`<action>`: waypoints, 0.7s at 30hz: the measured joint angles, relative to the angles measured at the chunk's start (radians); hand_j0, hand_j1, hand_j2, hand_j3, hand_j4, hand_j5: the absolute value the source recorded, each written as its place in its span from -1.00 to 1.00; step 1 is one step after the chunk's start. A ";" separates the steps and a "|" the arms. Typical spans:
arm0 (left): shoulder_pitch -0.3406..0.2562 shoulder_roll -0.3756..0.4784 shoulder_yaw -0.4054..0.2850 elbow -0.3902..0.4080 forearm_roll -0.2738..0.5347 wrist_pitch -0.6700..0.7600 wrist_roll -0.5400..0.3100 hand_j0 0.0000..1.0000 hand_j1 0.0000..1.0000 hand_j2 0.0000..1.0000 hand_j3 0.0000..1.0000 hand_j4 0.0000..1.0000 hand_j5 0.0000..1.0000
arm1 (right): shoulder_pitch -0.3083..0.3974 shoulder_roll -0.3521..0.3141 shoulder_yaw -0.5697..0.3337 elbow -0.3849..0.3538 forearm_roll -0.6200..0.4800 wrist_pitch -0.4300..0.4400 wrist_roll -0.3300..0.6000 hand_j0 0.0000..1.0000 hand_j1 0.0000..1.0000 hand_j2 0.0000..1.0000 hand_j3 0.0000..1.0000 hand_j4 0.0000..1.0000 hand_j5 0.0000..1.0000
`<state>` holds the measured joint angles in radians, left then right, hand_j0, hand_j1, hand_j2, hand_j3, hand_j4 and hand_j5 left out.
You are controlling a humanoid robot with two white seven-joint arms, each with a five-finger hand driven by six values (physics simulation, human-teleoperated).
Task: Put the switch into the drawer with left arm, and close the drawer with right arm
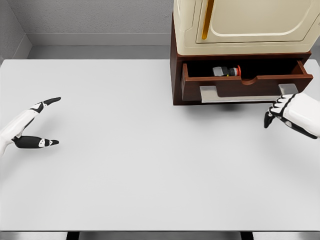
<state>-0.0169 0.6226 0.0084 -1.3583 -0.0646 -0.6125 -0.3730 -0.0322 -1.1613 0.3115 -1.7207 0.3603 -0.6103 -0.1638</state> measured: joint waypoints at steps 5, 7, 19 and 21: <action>0.006 -0.001 0.007 -0.001 0.000 0.000 0.000 1.00 1.00 1.00 1.00 1.00 1.00 | -0.067 0.050 0.011 0.017 0.015 0.000 0.054 -0.44 -0.44 -0.44 -0.44 -0.44 -0.44; 0.006 -0.001 0.009 -0.001 0.000 0.000 0.000 1.00 1.00 1.00 1.00 1.00 1.00 | -0.075 0.064 0.018 0.024 0.014 0.000 0.074 -0.44 -0.44 -0.44 -0.44 -0.44 -0.44; 0.006 -0.002 0.012 -0.002 0.000 0.000 0.000 1.00 1.00 1.00 1.00 1.00 1.00 | -0.132 0.097 0.044 0.055 0.020 -0.001 0.103 -0.44 -0.44 -0.44 -0.44 -0.44 -0.44; 0.006 -0.001 0.012 -0.002 0.000 0.000 0.000 1.00 1.00 1.00 1.00 1.00 1.00 | -0.155 0.113 0.054 0.067 0.017 -0.001 0.119 -0.43 -0.43 -0.43 -0.43 -0.43 -0.43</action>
<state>-0.0107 0.6212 0.0200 -1.3600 -0.0646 -0.6124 -0.3731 -0.1871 -1.0488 0.3653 -1.6534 0.3769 -0.6110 -0.0447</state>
